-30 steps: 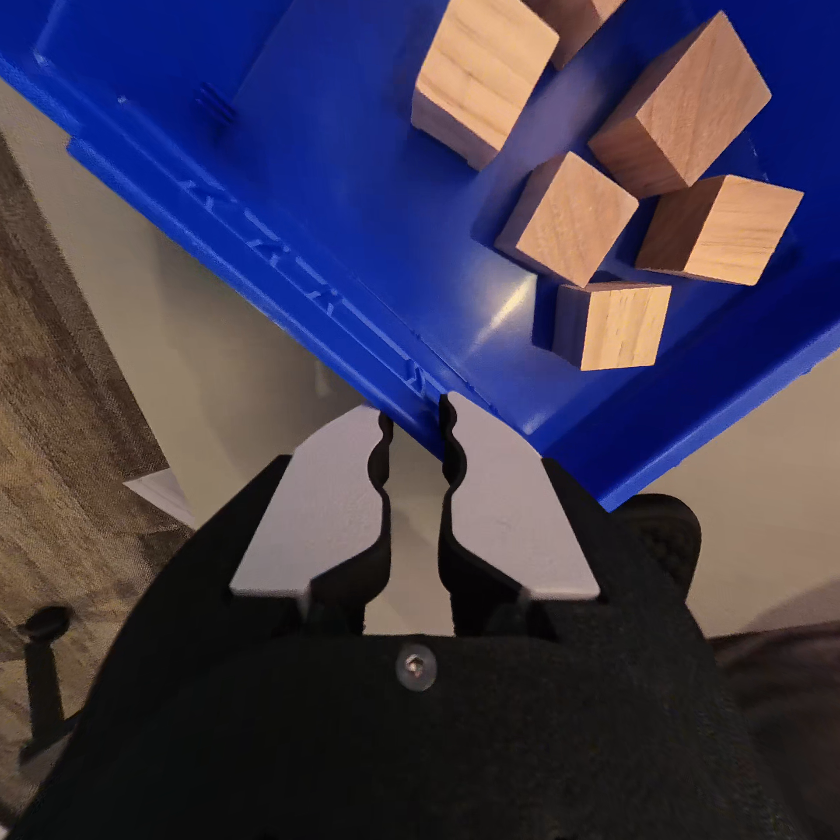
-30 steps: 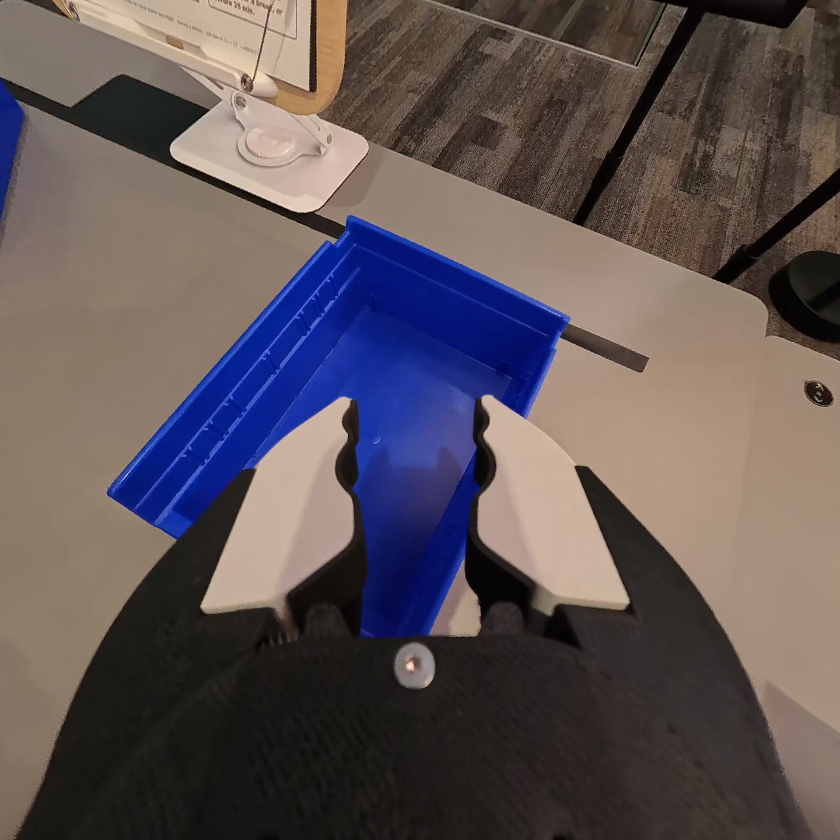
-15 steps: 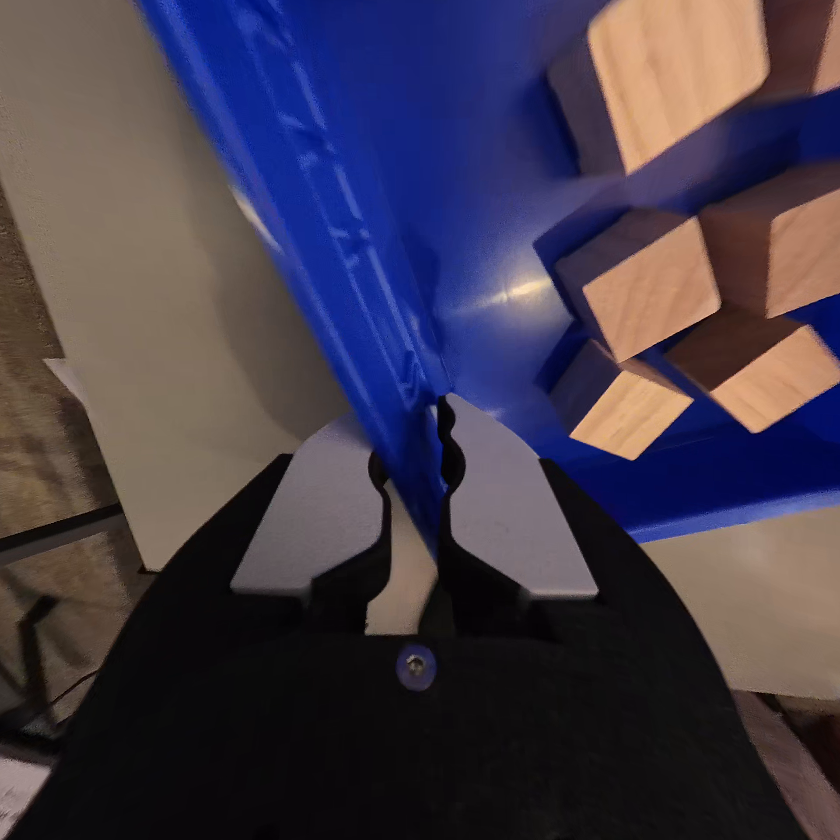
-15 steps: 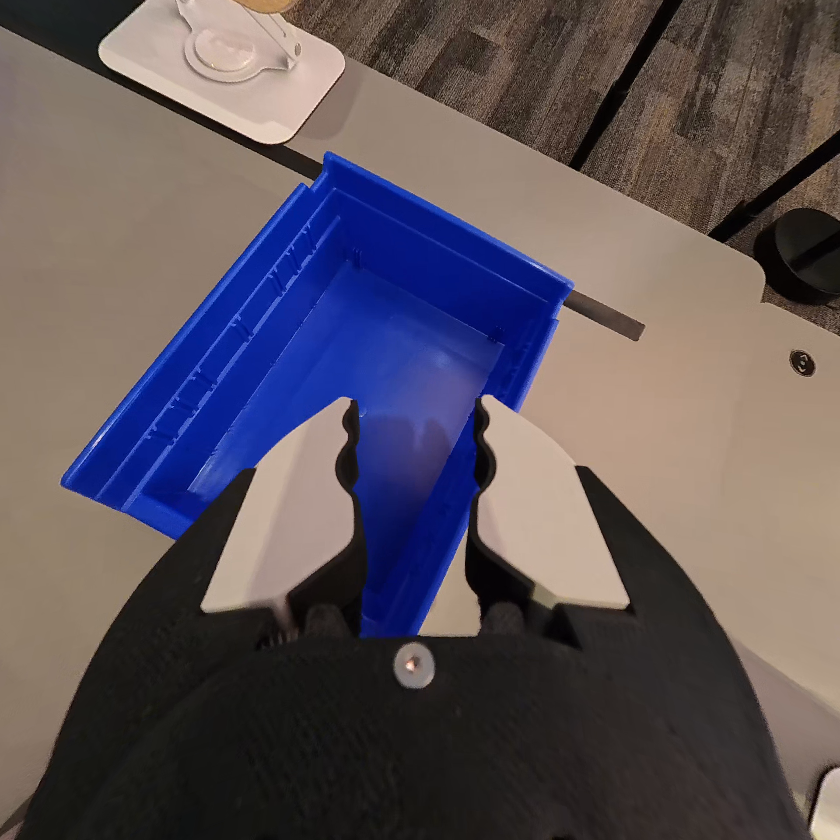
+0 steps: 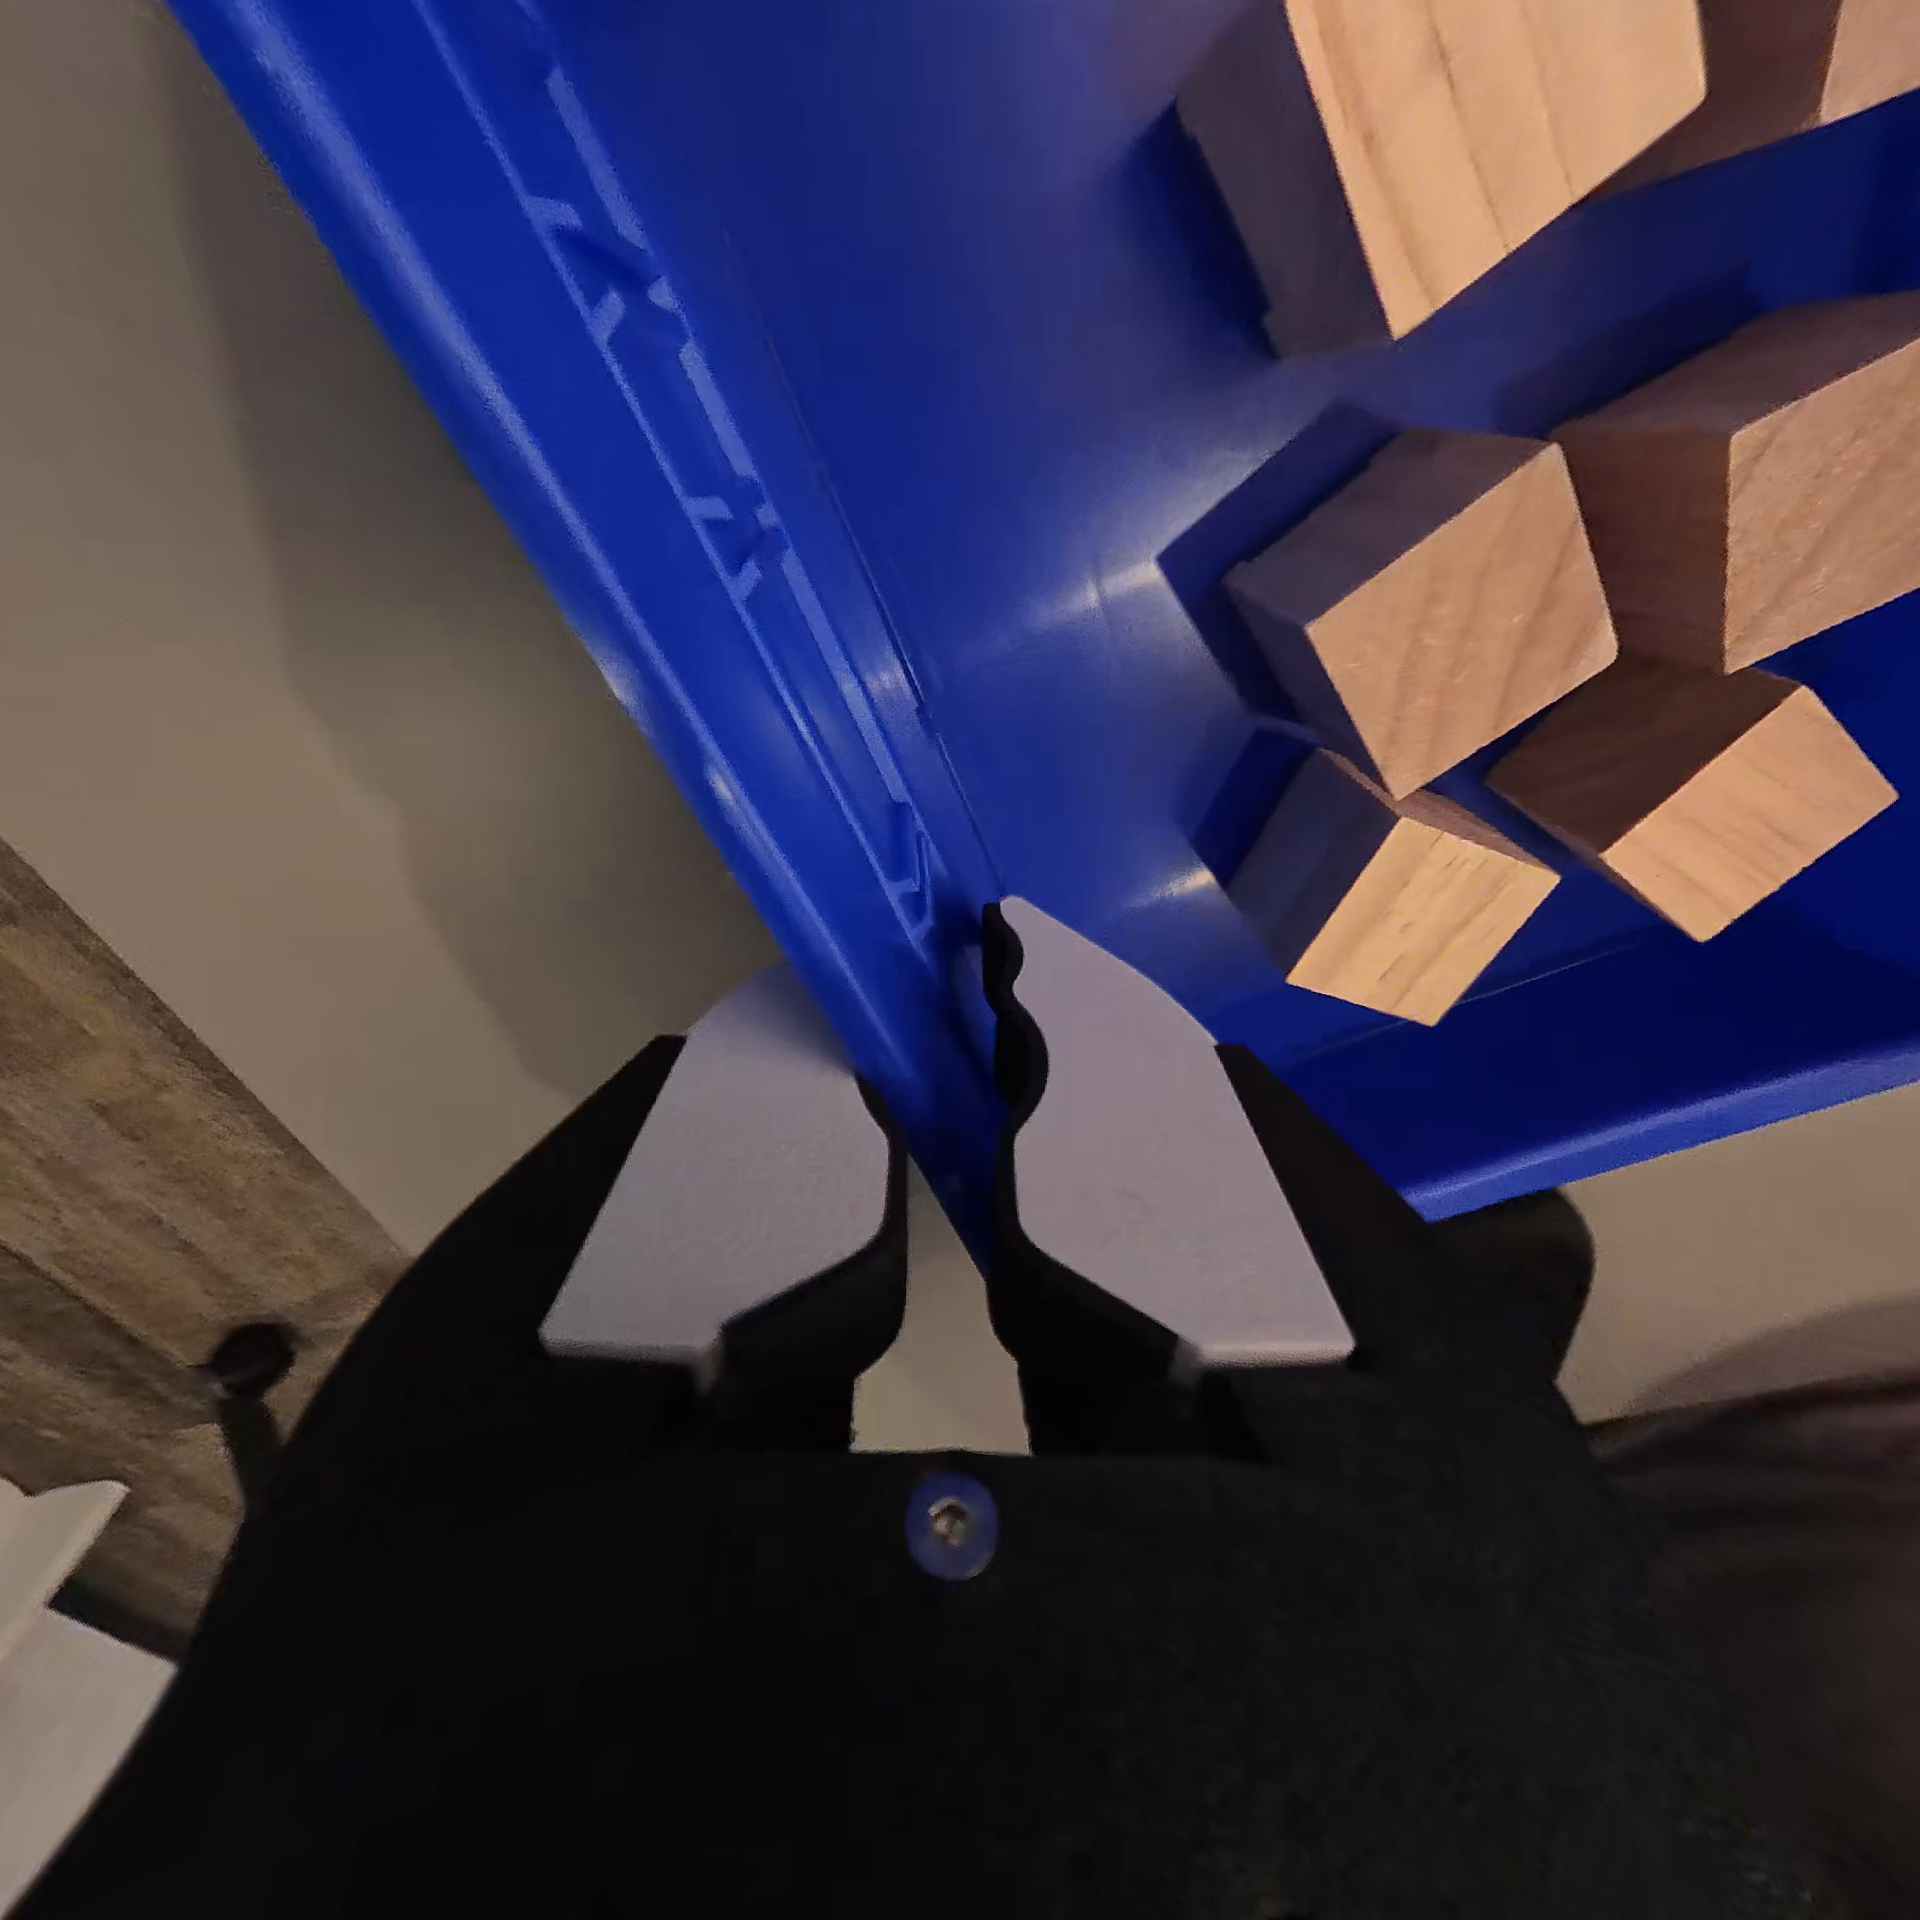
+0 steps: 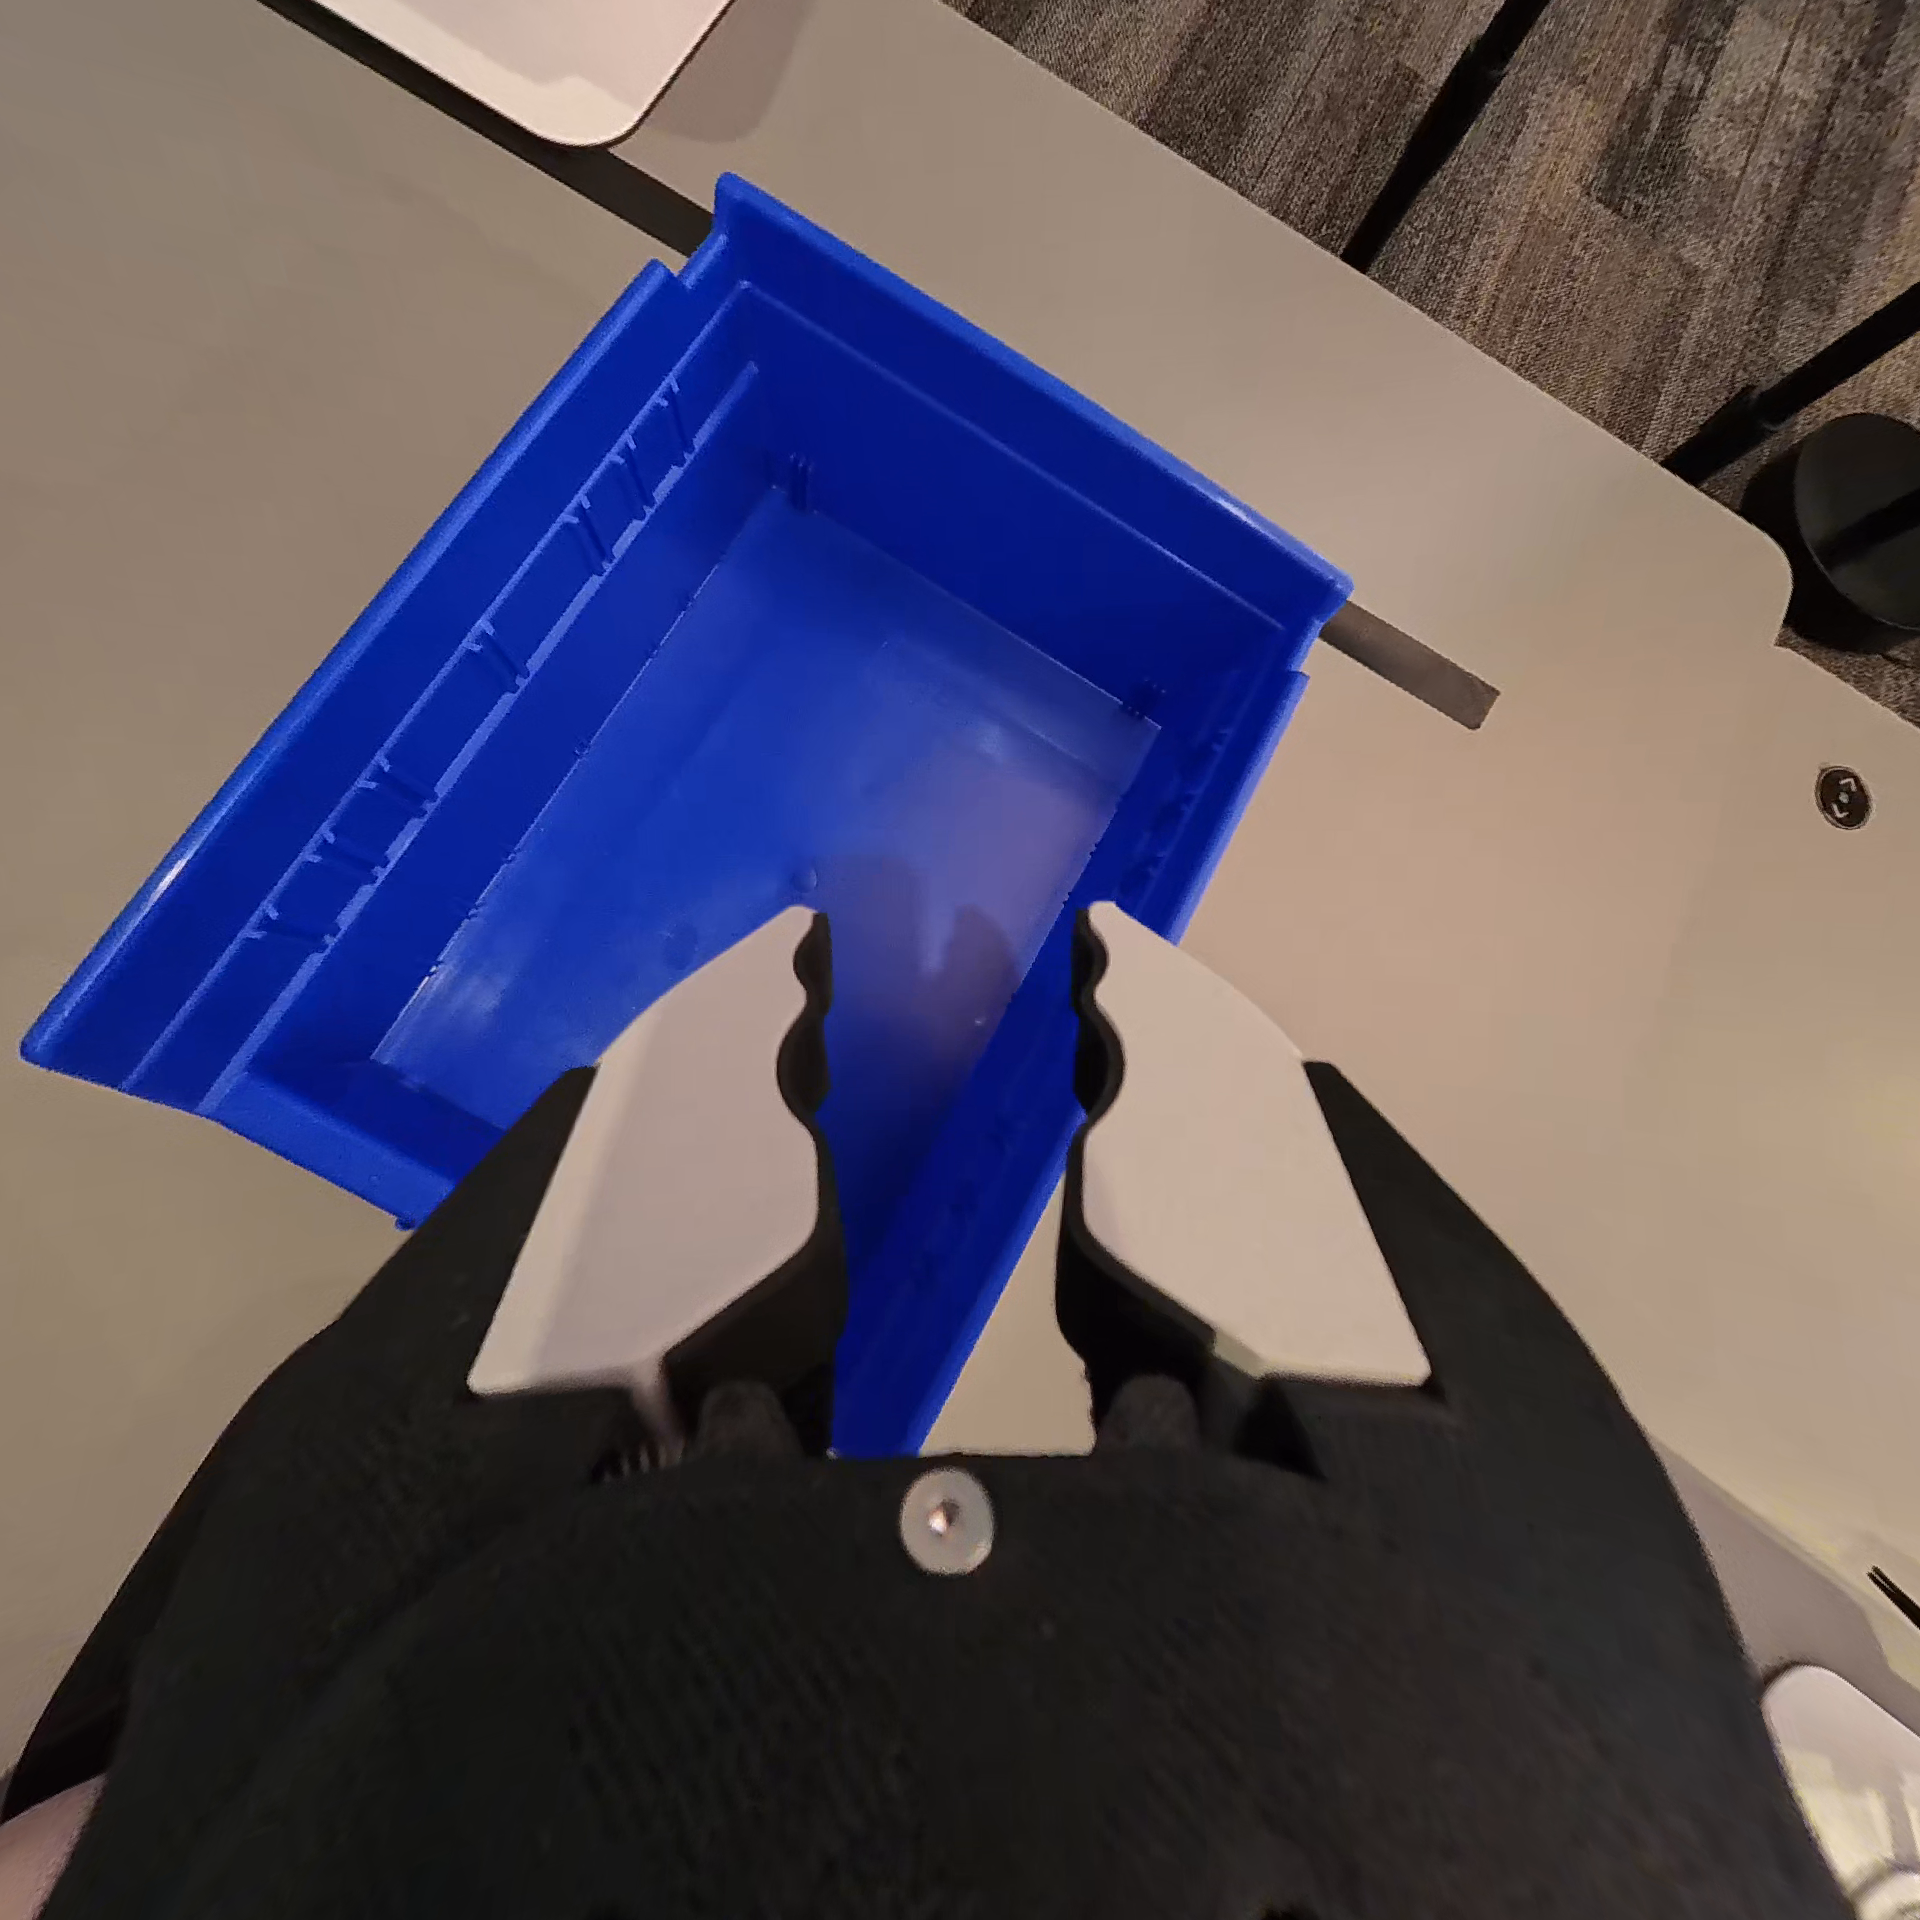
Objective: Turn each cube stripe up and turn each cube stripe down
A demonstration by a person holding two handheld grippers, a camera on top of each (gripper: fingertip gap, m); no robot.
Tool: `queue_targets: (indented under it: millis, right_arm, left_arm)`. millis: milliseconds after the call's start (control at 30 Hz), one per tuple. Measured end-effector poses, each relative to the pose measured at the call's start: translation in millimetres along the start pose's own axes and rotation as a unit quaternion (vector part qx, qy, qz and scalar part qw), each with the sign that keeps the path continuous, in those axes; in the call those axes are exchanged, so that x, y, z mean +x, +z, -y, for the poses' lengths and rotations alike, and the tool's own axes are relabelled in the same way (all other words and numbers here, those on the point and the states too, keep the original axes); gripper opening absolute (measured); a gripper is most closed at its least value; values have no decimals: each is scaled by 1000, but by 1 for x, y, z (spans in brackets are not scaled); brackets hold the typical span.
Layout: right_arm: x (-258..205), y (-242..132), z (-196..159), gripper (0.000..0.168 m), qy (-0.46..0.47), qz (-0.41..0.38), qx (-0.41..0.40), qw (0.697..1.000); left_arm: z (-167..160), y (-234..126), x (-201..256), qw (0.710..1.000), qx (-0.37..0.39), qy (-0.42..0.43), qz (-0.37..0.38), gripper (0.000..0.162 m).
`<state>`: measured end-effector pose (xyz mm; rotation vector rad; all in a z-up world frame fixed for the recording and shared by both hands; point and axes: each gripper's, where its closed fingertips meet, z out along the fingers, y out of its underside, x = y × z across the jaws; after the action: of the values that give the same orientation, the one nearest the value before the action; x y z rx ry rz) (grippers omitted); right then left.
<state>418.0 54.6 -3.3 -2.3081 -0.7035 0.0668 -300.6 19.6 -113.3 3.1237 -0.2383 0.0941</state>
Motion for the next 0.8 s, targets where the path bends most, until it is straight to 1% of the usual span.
queue_targets:
  millis: [167,467,533,633,700,733,800]
  right_arm:
    - [-2,1,-1,46,-11,-10,-14,1000]
    - [-17,5,5,45,-51,-29,-39,998]
    - [-22,7,9,45,-62,-28,-39,997]
    - [-29,11,12,45,-78,-28,-44,996]
    - [-32,15,13,45,-89,-31,-49,994]
    - [-33,16,14,45,-92,-31,-50,994]
    - [-35,18,16,45,-98,-32,-50,993]
  left_arm:
    - [1,-1,-7,999,-15,48,-9,10]
    - [-10,-1,-6,994,-29,106,-10,10]
    - [-9,-1,-6,993,-22,114,-3,12]
    - [-8,-3,-9,993,3,120,16,16]
    - [-1,-11,-8,991,49,119,24,22]
    - [2,-18,-7,990,74,114,27,31]
    - [5,-36,-3,987,123,102,29,33]
